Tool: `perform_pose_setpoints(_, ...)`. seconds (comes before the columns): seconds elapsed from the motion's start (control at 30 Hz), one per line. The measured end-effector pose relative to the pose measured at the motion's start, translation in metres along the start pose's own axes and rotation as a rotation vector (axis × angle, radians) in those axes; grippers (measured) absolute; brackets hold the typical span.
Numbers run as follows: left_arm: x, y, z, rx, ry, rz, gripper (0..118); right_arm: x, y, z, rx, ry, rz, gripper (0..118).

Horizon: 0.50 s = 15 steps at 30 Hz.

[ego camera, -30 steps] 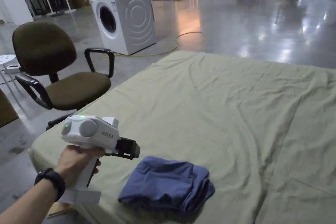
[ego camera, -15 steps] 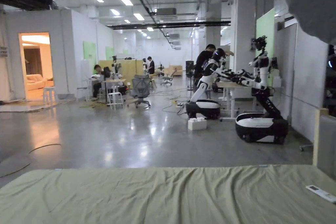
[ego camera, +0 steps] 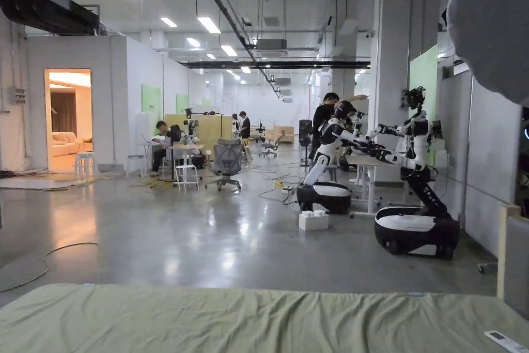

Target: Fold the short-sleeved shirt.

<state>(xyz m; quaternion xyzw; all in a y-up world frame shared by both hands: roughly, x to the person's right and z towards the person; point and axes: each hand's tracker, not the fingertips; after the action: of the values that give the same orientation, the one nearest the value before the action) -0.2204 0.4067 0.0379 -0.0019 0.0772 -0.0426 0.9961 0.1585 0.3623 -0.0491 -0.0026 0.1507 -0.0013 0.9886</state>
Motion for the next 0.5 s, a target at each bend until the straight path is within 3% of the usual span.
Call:
perform_pose_setpoints(0.1,0.001,-0.004,-0.002,0.000,0.015,-0.034,0,0.000,-0.002,-0.003,-0.032,-0.059,0.063,0)
perform_pose_setpoints(0.27,0.008,-0.008,-0.010,0.002,0.000,-0.009,0,0.004,-0.006,-0.006,-0.005,-0.066,-0.082,0)
perform_pose_setpoints(0.5,0.023,-0.009,-0.009,0.021,-0.014,-0.062,0,0.004,-0.002,-0.007,-0.015,-0.080,-0.052,0)
